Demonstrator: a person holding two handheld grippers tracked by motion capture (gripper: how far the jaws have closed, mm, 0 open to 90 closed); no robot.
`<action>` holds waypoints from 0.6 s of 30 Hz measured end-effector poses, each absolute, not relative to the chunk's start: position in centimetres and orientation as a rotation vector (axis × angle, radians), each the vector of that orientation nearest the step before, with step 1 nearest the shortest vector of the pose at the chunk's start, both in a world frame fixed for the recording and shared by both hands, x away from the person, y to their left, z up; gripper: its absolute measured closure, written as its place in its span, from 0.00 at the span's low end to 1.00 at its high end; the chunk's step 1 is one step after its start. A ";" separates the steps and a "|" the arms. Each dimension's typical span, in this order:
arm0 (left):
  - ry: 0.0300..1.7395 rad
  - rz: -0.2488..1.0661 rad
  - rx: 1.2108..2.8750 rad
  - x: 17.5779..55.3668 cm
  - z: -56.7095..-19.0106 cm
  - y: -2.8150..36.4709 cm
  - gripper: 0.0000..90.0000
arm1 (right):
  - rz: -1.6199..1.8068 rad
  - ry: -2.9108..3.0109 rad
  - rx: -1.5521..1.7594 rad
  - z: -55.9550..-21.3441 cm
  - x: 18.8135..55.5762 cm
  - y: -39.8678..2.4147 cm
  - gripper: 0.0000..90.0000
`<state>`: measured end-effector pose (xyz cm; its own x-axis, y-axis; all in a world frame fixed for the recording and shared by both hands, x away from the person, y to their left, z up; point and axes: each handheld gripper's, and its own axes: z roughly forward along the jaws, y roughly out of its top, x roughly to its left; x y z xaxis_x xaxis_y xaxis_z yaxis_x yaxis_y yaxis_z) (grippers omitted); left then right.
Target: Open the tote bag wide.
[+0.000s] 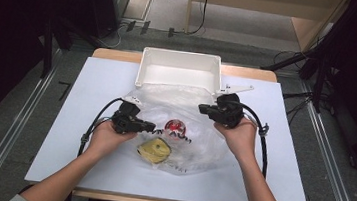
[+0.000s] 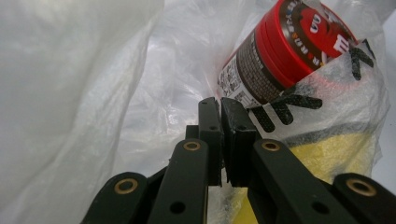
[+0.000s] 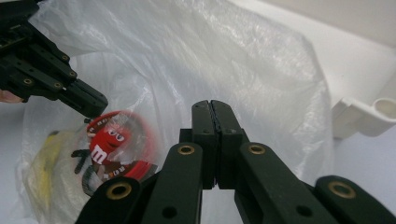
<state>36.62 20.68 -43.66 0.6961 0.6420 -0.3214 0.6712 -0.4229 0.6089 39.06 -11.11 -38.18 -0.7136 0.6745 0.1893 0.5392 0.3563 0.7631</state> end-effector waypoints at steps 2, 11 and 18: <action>0.995 -0.049 2.170 36.5 -44.1 20.6 0.99 | 1.271 2.465 1.111 -38.8 39.2 -11.0 1.00; 0.982 -0.078 2.207 35.9 -45.6 20.6 0.99 | 1.248 2.465 1.183 -41.4 40.0 -11.3 1.00; 0.974 -0.075 2.224 35.4 -46.1 20.7 0.99 | 1.214 2.454 1.239 -43.4 40.4 -11.6 1.00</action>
